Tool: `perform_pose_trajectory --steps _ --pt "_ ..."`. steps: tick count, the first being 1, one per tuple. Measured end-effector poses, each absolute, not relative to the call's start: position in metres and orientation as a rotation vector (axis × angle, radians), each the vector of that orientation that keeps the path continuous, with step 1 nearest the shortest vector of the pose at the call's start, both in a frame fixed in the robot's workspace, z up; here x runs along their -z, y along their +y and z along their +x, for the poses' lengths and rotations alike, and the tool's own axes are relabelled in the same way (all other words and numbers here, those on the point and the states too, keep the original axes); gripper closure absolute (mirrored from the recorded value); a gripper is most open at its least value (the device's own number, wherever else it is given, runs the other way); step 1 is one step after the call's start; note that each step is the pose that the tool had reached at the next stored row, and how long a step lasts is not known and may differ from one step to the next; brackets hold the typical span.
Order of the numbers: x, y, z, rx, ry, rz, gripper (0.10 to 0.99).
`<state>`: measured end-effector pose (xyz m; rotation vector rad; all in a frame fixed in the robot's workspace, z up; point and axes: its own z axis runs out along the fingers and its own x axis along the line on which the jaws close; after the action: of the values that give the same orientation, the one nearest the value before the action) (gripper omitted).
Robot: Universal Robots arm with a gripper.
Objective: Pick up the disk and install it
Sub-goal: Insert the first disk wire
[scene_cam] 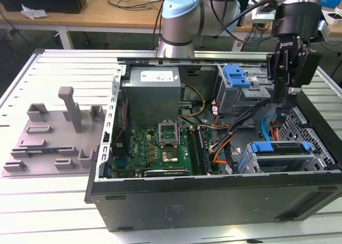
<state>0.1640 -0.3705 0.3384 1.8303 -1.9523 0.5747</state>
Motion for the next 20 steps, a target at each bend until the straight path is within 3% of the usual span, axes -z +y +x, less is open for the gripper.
perform_pose_trajectory --steps 8,10,11,13,20 --pt "-0.333 -0.37 0.164 -0.628 -1.977 1.827 0.612" --pt "-0.332 -0.371 0.164 -0.639 -1.973 1.813 0.627" --pt "-0.332 -0.37 0.163 -0.65 -1.966 1.804 0.698" --pt "-0.331 -0.367 0.163 -0.695 -1.93 1.772 0.698" --pt "-0.323 -0.362 0.163 -0.697 -1.937 1.75 0.698"
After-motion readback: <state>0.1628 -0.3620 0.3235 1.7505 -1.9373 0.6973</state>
